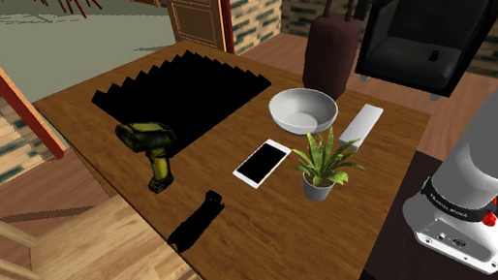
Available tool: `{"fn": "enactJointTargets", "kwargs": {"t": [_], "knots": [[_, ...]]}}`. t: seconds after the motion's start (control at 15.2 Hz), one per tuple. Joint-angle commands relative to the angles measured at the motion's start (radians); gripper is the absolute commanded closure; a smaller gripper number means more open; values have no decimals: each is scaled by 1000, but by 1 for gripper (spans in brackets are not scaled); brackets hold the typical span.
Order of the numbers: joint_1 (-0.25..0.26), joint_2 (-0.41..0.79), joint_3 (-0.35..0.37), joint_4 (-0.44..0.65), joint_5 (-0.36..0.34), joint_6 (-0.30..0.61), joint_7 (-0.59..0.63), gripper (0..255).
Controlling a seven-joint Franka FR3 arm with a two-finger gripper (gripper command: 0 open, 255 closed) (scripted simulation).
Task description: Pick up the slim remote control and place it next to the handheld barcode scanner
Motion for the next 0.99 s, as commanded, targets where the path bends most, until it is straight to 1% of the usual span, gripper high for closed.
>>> {"fn": "enactJointTargets", "kwargs": {"t": [0.0,0.46,0.66,0.92], "knots": [[0,0,0,0,0,0,0,0],[126,-101,-119,-276,-51,141,-357,0],[170,-133,-180,-380,-89,197,-513,0],[215,-159,-272,-505,-157,273,-725,0]]}}
